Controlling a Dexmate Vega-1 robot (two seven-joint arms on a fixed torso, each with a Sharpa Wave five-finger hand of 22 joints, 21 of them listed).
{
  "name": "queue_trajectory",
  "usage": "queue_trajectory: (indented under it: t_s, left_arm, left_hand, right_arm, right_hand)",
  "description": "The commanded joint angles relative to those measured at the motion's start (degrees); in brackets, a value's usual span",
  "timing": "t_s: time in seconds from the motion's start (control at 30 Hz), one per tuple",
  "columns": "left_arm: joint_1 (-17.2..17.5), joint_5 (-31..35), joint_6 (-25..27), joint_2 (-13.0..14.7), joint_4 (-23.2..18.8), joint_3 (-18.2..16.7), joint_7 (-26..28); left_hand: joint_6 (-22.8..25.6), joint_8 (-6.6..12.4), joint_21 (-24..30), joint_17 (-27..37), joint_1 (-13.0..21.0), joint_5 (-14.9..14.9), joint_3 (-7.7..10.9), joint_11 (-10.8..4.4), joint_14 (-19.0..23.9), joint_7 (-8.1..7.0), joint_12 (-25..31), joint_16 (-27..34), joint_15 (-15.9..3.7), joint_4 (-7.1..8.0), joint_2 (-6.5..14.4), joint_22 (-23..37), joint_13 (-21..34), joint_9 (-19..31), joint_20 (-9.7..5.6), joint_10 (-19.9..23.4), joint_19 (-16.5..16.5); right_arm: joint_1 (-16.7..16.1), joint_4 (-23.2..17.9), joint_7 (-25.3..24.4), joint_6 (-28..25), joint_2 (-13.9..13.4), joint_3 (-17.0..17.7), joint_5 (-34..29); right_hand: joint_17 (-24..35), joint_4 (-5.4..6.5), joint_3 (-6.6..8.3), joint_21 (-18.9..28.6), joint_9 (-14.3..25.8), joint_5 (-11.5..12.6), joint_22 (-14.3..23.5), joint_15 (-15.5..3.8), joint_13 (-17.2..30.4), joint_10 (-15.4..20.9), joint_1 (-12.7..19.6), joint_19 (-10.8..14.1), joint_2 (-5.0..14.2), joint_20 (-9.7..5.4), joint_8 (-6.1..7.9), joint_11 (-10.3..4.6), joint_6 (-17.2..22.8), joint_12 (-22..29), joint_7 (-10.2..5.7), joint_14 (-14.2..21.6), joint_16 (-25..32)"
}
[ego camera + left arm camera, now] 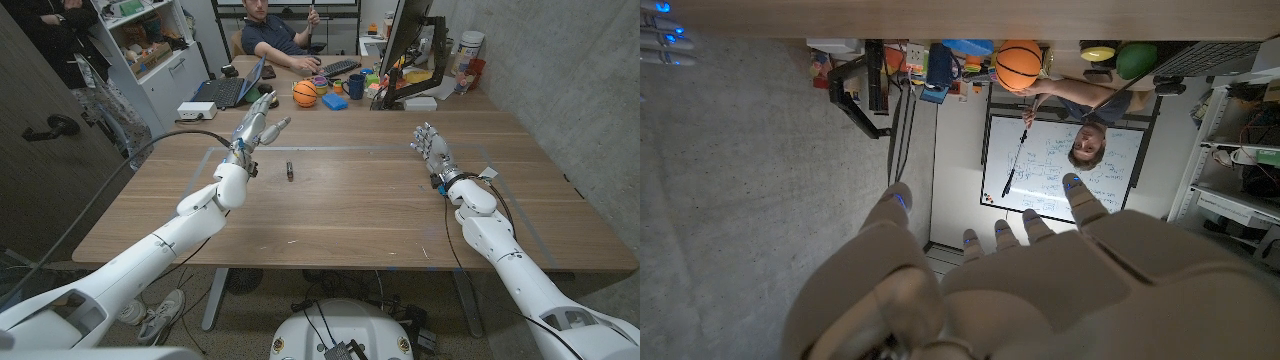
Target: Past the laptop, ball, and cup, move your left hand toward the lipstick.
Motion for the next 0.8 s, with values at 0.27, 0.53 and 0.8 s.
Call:
queue_trajectory:
  t_s: [0.27,0.53,0.8]
  left_arm:
    - [-4.0,1.6,11.6,3.8,-5.0,3.9,-14.9]
    - [-5.3,2.1,13.0,4.3,-4.8,5.3,-17.5]
    - [-7.3,3.0,14.8,4.7,-4.5,7.1,-21.2]
  left_hand:
    - [-3.4,0.82,0.3,0.1,1.9,-0.1,-0.17,0.98,-4.8,-0.24,0.5,0.3,0.86,-1.06,-0.5,0.1,0.1,0.1,0.13,-7.2,1.1]
    - [-2.7,1.00,0.3,0.1,2.9,-0.1,-0.54,1.03,-4.0,-0.24,0.6,0.5,0.89,-1.54,-1.0,0.0,0.1,0.1,0.09,-5.9,1.5]
    - [-2.1,1.16,0.4,0.0,4.0,0.0,-0.81,0.77,-3.0,-0.24,0.6,0.7,0.72,-1.91,-1.4,0.0,0.1,0.1,0.09,-4.8,2.2]
  right_arm:
    - [-0.2,0.1,-0.2,0.7,0.1,0.2,0.0]
    - [-0.2,0.2,-0.4,0.9,0.2,0.0,-0.2]
    - [-0.1,0.3,-0.5,1.1,0.1,-0.1,-0.3]
  right_hand:
    - [0.2,-0.21,0.08,-0.3,0.2,0.3,0.1,0.07,0.1,0.8,-0.2,0.3,4.44,-0.19,0.38,-0.15,0.3,0.4,0.36,0.1,0.3]
    - [0.2,-0.23,0.04,-0.4,0.2,0.3,0.1,0.13,0.1,0.8,-0.2,0.3,4.39,-0.17,0.35,-0.18,0.2,0.4,0.35,0.2,0.3]
    - [0.2,-0.21,-0.02,-0.6,0.2,0.3,0.1,0.11,0.1,0.8,-0.2,0.3,4.37,-0.16,0.34,-0.17,0.2,0.4,0.36,0.3,0.3]
